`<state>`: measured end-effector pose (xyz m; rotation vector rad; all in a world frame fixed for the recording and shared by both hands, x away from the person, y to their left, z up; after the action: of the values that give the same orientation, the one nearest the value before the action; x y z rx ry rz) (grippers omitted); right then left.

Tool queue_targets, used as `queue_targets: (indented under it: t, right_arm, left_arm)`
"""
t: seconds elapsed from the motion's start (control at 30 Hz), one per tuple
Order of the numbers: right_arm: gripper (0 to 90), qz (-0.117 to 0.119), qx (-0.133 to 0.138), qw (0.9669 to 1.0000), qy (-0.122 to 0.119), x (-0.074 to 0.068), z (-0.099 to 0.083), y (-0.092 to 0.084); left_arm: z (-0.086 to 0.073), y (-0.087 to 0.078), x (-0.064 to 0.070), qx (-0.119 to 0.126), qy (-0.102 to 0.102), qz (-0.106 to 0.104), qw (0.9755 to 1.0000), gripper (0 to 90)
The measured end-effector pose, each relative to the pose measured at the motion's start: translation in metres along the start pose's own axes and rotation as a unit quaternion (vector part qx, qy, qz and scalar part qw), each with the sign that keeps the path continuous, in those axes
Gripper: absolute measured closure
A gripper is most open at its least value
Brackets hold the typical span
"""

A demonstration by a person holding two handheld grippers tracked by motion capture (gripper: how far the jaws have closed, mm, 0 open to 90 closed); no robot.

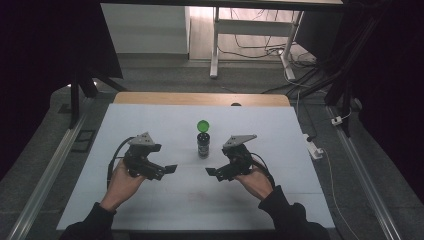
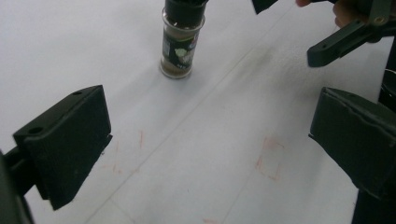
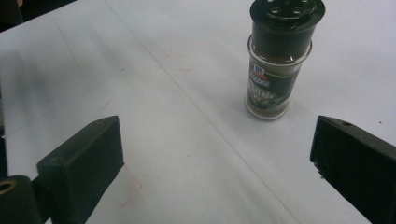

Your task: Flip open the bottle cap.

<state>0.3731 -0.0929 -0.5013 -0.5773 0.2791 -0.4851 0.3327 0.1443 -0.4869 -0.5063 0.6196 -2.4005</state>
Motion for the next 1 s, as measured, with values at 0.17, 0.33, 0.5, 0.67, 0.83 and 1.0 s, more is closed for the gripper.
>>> queue_targets:
  t: [0.17,0.33,0.5,0.67,0.83,1.0]
  right_arm:
    - [0.5,-0.004,0.004,1.0,0.0,-0.002,-0.004,-0.012]
    - [0.0,-0.015,0.006,0.9999,-0.002,-0.002,-0.009,-0.025]
    - [0.0,-0.028,0.011,0.9995,0.001,-0.002,-0.015,-0.041]
    - [0.0,-0.044,0.02,0.9988,0.003,-0.001,-0.022,-0.057]
    - [0.0,-0.062,0.026,0.9977,0.009,0.002,-0.031,-0.073]
    - [0.0,-0.081,0.032,0.996,0.021,0.006,-0.042,-0.091]
  left_arm:
    - [-0.009,-0.014,0.0,0.009,-0.01,0.007,0.9999,0.0]
    - [-0.019,-0.026,0.001,0.023,-0.024,0.004,0.9994,0.0]
    - [-0.026,-0.037,0.003,0.029,-0.026,0.009,0.9992,0.0]
    - [-0.036,-0.05,0.006,0.03,-0.031,0.014,0.999,0.0]
    - [-0.047,-0.067,0.007,0.038,-0.043,0.021,0.9981,0.0]
    - [-0.062,-0.083,0.005,0.044,-0.055,0.033,0.9969,0.0]
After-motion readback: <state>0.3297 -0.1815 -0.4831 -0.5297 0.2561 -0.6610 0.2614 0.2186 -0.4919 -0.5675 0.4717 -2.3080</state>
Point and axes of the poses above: each handheld gripper's, and its own axes: y roughly forward along the jaws, z roughly out of its top, x roughly to its right, the point moved 6 cm from there along y, roughly forward along the jaws, and after that the axes turned 5 degrees about x, right-handed, at the moved point
